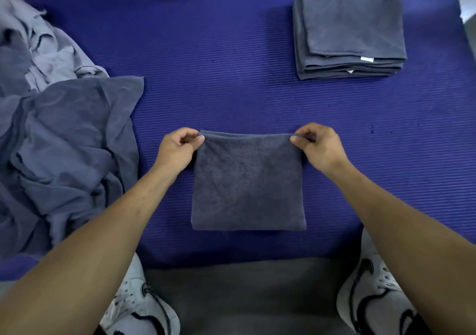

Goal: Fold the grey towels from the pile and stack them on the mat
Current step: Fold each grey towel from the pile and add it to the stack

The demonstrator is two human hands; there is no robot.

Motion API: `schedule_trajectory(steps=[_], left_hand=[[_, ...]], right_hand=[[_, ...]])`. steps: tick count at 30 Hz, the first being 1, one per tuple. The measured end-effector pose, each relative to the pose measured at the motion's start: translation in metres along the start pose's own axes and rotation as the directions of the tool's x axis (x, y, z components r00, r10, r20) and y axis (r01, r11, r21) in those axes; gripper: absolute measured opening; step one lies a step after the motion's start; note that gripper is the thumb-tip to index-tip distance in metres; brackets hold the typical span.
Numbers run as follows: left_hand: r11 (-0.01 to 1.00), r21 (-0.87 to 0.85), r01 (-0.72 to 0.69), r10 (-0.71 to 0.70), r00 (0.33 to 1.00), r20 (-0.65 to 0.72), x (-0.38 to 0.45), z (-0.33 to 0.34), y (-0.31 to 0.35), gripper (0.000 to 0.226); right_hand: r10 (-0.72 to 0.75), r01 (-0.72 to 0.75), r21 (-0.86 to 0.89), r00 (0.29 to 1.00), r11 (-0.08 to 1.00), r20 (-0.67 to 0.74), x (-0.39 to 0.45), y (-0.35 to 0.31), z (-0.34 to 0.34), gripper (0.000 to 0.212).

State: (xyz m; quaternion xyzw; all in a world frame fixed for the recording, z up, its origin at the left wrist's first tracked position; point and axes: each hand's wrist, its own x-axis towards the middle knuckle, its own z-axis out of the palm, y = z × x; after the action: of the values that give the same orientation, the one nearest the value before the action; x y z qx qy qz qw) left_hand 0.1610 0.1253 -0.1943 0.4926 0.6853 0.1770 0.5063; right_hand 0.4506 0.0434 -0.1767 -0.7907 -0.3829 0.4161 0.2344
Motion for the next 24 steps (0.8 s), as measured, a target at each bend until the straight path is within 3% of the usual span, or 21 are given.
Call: schedule_trajectory(steps=[3,7,11,15,20,24], left_hand=[[0.999,-0.046,-0.004,0.004,1.000,-0.004,-0.001,-0.002,0.000,0.008],[0.985,0.172,0.005,-0.007,1.000,0.007,0.005,0.001,0.000,0.006],[0.966,0.241,-0.098,0.063,0.987,0.148,0.014,-0.001,0.012,0.032],[0.825,0.491,-0.280,0.088,0.922,0.378,0.023,-0.006,0.032,0.046],[0.739,0.617,-0.271,-0.086,0.870,0.485,0.039,-0.005,0.050,0.046],[0.649,0.696,-0.308,-0.126,0.859,0.497,0.044,0.000,0.059,0.052]], right_hand=[[-0.026,0.026,0.017,0.999,1.000,-0.019,0.001,0.000,0.000,0.006],[0.029,-0.025,-0.071,0.999,0.997,0.043,0.006,0.001,0.003,0.014],[0.102,-0.072,-0.169,0.979,0.983,0.178,0.019,-0.012,-0.008,0.032],[0.183,-0.059,-0.341,0.921,0.938,0.344,0.035,-0.028,-0.013,0.028],[0.248,-0.049,-0.371,0.822,0.927,0.512,0.038,-0.044,-0.018,0.026],[0.261,-0.022,-0.395,0.785,0.918,0.562,0.040,-0.048,-0.022,0.025]])
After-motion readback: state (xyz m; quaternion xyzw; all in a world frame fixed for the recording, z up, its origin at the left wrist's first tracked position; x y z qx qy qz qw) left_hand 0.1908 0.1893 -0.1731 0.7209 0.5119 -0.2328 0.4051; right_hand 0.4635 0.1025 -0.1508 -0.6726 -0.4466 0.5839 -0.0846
